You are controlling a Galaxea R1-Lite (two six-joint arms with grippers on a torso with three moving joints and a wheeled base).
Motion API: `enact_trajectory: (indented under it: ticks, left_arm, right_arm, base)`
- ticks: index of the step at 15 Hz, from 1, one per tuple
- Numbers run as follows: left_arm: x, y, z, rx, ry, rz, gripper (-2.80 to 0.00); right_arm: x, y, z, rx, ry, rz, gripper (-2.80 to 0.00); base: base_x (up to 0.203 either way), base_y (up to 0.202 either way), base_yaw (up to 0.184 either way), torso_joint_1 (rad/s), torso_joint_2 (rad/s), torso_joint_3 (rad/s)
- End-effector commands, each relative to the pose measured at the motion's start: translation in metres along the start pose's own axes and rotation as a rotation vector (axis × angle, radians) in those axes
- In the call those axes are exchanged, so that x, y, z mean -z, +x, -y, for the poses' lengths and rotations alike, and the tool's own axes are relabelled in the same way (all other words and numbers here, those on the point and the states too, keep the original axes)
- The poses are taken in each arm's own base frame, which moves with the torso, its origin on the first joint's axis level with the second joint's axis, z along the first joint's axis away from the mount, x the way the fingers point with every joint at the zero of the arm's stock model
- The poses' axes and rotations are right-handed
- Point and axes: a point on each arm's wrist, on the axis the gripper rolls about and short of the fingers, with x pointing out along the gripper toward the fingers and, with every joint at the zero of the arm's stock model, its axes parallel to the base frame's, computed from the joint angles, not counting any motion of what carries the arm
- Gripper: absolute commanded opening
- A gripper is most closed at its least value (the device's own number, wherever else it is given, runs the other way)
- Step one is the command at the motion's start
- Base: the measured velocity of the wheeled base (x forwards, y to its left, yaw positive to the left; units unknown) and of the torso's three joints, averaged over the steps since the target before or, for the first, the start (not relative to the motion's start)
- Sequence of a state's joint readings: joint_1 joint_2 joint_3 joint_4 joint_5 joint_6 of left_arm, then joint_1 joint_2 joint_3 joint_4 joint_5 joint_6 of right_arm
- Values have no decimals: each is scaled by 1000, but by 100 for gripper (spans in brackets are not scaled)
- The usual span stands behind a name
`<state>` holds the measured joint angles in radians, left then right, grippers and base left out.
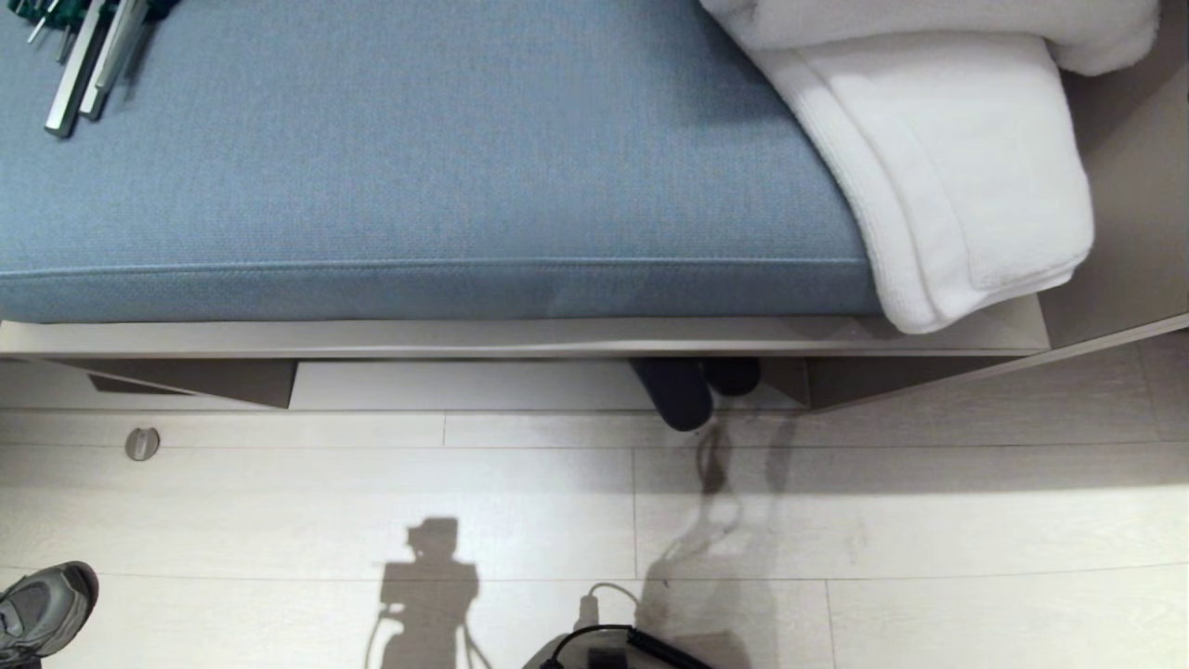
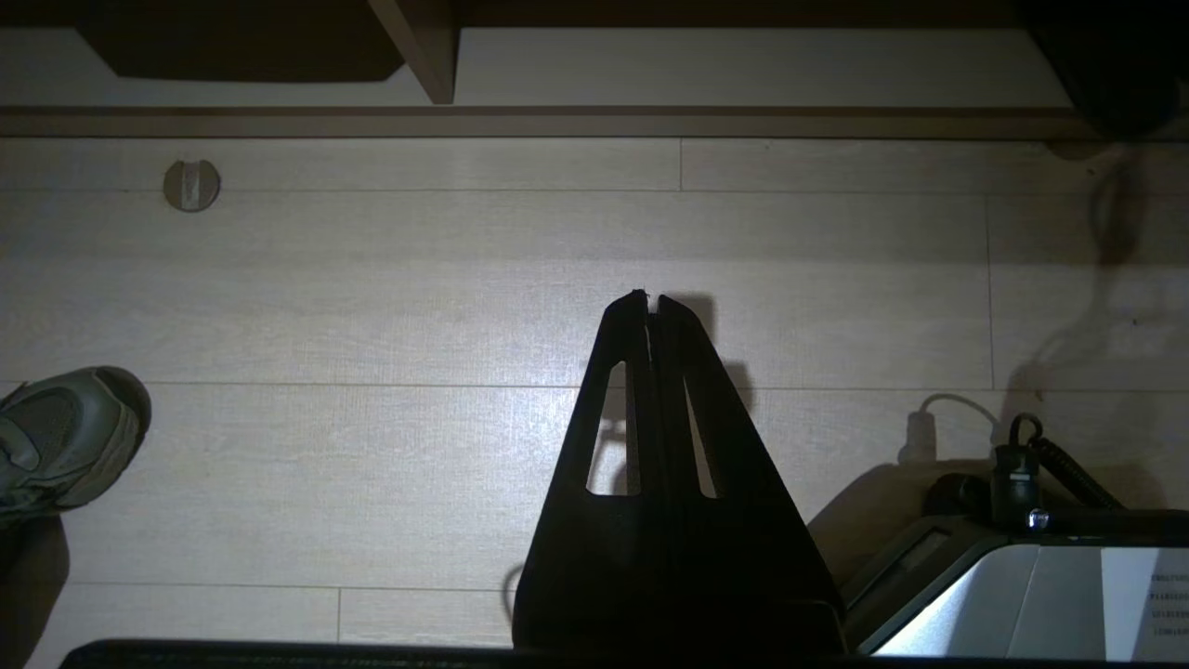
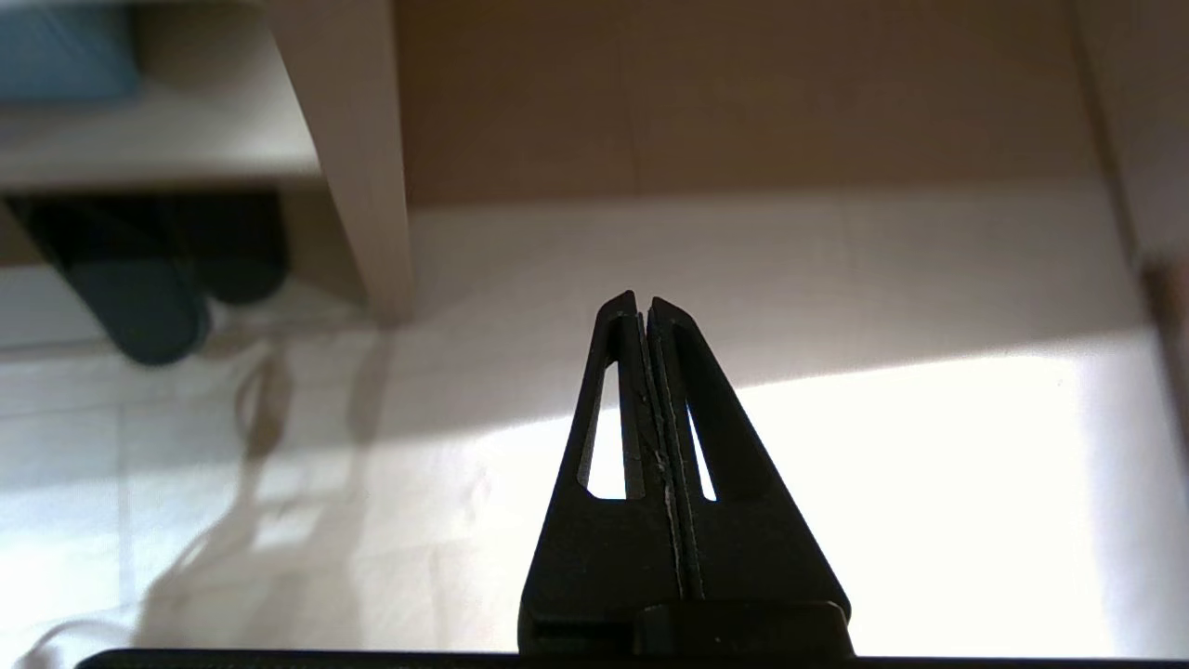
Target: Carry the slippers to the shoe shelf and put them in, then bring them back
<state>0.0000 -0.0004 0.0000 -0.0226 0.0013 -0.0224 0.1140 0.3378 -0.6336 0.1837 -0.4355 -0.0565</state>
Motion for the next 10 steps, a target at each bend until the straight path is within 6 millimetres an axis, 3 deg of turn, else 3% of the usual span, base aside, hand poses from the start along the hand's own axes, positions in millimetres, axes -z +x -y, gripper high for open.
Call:
enact_trajectory:
  ticks: [1,3,5,10]
  left_arm:
    - [3,1,0,0,-1,-9,-280]
    - [3,1,0,0,1,-9,-280]
    - [3,1,0,0,-1,-8,-280]
    - [3,1,0,0,-1,-9,-280]
  right_arm:
    - [6,-15,4,41,41,23,-280]
    - [8,-24,-1,60,14,39,-280]
    - [23,-26,-2,-1,2,16,-280]
    - [115,-1,-17,-208,-73,-162,-280]
  base:
    - [0,0,0,0,0,0]
    - [0,0,0,0,0,0]
    - [0,0,0,0,0,0]
    - [0,0,0,0,0,0]
